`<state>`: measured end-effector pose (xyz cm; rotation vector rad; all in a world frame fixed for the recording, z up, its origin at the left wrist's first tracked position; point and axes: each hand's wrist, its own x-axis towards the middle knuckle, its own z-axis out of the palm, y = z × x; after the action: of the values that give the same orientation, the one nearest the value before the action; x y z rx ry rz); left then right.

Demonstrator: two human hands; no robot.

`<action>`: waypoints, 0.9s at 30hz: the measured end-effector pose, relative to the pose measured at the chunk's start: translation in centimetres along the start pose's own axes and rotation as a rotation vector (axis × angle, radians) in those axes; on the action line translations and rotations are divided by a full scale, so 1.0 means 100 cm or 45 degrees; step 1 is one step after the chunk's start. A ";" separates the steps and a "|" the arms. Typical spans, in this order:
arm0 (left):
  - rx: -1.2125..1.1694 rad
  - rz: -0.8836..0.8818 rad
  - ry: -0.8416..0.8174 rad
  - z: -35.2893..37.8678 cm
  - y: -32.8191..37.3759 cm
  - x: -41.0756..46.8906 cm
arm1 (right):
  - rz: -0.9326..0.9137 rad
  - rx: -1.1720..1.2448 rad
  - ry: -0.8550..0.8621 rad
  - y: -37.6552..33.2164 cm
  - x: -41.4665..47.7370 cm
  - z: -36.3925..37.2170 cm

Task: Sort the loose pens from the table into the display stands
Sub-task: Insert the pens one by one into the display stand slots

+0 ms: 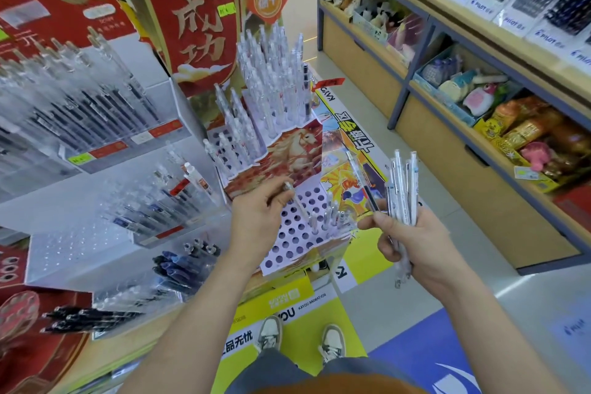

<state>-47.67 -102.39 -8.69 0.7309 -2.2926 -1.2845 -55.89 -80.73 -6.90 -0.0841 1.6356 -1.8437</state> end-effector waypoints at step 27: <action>0.129 -0.135 -0.287 -0.005 0.024 0.008 | 0.208 0.514 -0.209 0.001 -0.011 0.027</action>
<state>-48.59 -102.15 -6.30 0.7867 -2.5444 -1.3677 -53.79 -82.46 -5.98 0.0705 1.1032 -1.9451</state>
